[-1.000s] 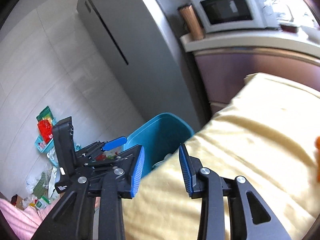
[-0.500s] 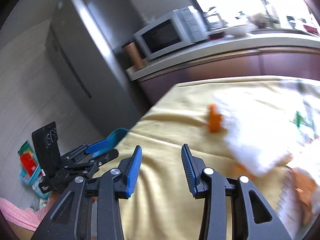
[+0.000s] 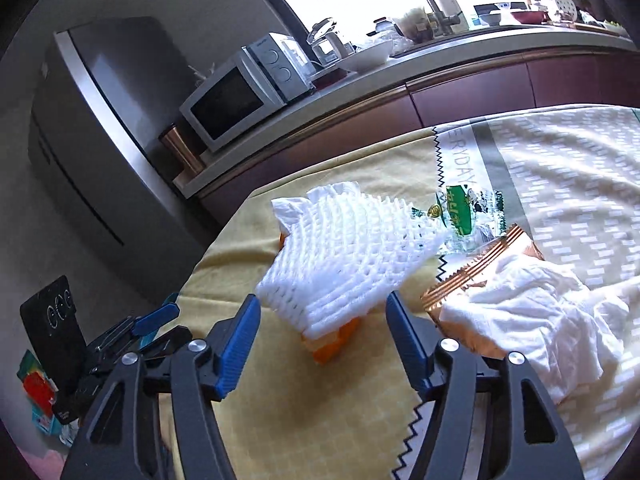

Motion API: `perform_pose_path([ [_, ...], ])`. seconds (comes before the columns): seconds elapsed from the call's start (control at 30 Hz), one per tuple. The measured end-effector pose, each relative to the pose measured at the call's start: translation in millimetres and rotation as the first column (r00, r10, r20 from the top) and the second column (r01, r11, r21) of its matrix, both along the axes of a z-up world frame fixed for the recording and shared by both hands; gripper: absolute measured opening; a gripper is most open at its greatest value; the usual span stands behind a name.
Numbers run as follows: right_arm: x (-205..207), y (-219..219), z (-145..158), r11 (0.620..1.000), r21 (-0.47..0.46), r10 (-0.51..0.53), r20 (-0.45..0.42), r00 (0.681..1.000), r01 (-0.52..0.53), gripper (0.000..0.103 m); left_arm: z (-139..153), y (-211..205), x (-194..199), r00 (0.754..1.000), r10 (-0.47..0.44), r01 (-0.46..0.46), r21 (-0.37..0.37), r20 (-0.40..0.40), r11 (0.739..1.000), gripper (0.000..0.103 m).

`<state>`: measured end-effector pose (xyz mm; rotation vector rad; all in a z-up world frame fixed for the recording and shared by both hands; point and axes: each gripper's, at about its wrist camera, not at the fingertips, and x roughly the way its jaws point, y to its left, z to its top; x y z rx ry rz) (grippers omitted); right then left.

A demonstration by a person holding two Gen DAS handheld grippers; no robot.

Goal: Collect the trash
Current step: 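Grasp the white tissue with the left tool while the right tool grasps the white foam net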

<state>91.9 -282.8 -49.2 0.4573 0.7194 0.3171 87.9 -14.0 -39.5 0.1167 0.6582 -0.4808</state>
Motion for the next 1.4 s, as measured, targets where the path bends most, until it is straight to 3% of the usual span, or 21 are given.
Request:
perform_pose_path([
  [0.1, 8.3, -0.9, -3.4, 1.0, 0.012, -0.007, -0.013, 1.0, 0.007, 0.07, 2.8, -7.4, 7.7, 1.0, -0.004, 0.004, 0.012, 0.008, 1.0, 0.067],
  [0.23, 14.6, -2.0, -5.6, 0.999, 0.034, -0.006, -0.016, 1.0, 0.006, 0.067, 6.5, -16.0, 20.6, 1.0, -0.015, 0.015, 0.017, 0.006, 1.0, 0.067],
  [0.27, 15.2, -2.0, -5.7, 0.999, 0.04, -0.005, -0.016, 1.0, 0.006, 0.064, 7.3, -19.0, 24.3, 1.0, -0.019, 0.019, 0.021, 0.006, 1.0, 0.067],
  [0.33, 16.3, -2.8, -6.6, 0.998, 0.056, 0.002, -0.02, 1.0, -0.001, 0.043, 8.0, -24.8, 32.3, 1.0, -0.025, 0.025, 0.024, 0.004, 0.999, 0.067],
  [0.53, 12.8, -7.7, -2.8, 0.998, 0.065, 0.013, 0.0, 1.0, -0.013, 0.01, 10.8, -45.4, 55.6, 0.999, -0.039, 0.039, 0.053, 0.005, 0.998, 0.067],
  [0.57, 11.3, -9.3, -1.3, 0.998, 0.066, 0.011, 0.006, 1.0, -0.012, 0.009, 12.0, -47.9, 59.5, 0.999, -0.044, 0.044, 0.057, 0.005, 0.997, 0.067],
  [0.7, 7.3, -15.2, 5.2, 0.998, 0.069, 0.007, 0.019, 1.0, -0.008, 0.009, 14.1, -62.2, 79.5, 0.999, -0.053, 0.053, 0.076, 0.0, 0.996, 0.067],
  [0.77, 6.4, -16.3, 8.5, 0.998, 0.063, 0.003, 0.025, 1.0, -0.004, 0.017, 12.9, -69.6, 90.7, 0.998, -0.053, 0.054, 0.078, -0.015, 0.995, 0.066],
  [0.83, 6.6, -14.2, 11.3, 0.999, 0.039, -0.006, 0.035, 0.999, 0.004, 0.054, 11.1, -75.6, 102.8, 0.998, -0.053, 0.055, 0.079, -0.03, 0.995, 0.064],
  [0.97, 18.1, -9.0, 10.3, 1.0, 0.003, -0.017, 0.025, 1.0, 0.017, 0.056, 4.0, -87.3, 124.2, 0.995, -0.063, 0.069, 0.075, -0.078, 0.995, 0.055],
  [1.1, 31.0, 1.9, 8.2, 0.998, -0.056, -0.005, 0.01, 1.0, 0.005, 0.064, -7.4, -96.0, 137.0, 0.989, -0.07, 0.079, 0.07, -0.131, 0.994, 0.037],
  [1.27, 38.8, 13.1, 3.7, 0.994, -0.105, 0.009, -0.008, 1.0, -0.01, 0.064, -10.6, -95.3, 139.9, 0.986, -0.08, 0.088, 0.049, -0.145, 0.995, 0.01],
  [1.33, 40.0, 13.6, 2.3, 0.994, -0.109, 0.008, -0.01, 1.0, -0.009, 0.045, -9.5, -94.0, 139.8, 0.986, -0.079, 0.086, 0.044, -0.144, 0.995, 0.006],
  [1.4, 40.5, 12.0, 1.4, 0.994, -0.105, 0.013, -0.014, 1.0, -0.015, 0.034, -8.4, -92.4, 138.6, 0.988, -0.074, 0.08, 0.042, -0.137, 0.996, 0.004],
])
